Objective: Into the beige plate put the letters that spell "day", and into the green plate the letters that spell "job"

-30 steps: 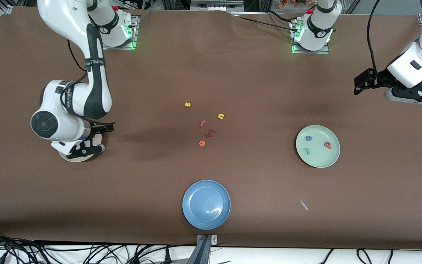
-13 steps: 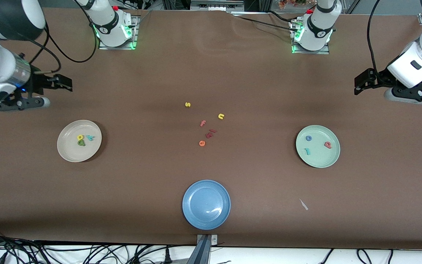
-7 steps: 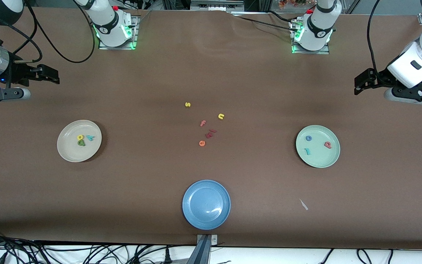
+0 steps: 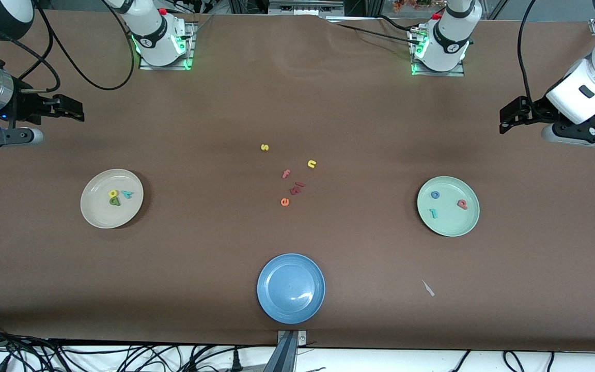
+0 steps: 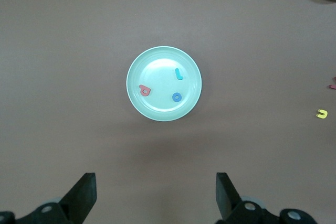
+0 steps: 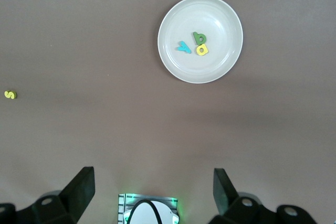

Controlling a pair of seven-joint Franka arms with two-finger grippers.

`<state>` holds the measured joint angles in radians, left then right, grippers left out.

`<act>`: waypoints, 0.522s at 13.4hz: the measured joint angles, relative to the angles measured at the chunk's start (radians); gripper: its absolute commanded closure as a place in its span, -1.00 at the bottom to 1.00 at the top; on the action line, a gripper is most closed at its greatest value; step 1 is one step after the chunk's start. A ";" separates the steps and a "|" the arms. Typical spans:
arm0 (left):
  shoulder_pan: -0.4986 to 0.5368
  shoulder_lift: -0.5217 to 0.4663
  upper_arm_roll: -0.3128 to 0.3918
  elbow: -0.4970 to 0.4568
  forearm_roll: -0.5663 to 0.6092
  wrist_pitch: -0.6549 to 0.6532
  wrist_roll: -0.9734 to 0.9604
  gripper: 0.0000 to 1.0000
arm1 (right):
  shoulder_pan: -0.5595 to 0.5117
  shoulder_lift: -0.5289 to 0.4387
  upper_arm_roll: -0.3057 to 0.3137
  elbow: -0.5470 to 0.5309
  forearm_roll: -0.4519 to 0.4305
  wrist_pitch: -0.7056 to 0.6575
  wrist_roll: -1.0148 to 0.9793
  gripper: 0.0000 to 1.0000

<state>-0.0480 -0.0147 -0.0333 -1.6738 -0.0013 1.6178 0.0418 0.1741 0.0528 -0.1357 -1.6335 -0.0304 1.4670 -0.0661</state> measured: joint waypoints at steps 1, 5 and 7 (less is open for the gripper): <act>0.000 0.000 0.000 0.000 0.000 0.000 0.000 -1.00 | 0.000 0.003 0.000 0.004 0.000 0.000 0.000 -1.00; 0.000 0.000 0.000 0.000 0.000 0.000 0.000 -1.00 | -0.001 0.008 0.000 0.006 0.000 -0.001 0.001 -1.00; 0.000 0.000 0.000 0.000 0.000 0.000 0.000 -1.00 | -0.001 0.008 0.000 0.006 0.000 -0.001 0.002 -1.00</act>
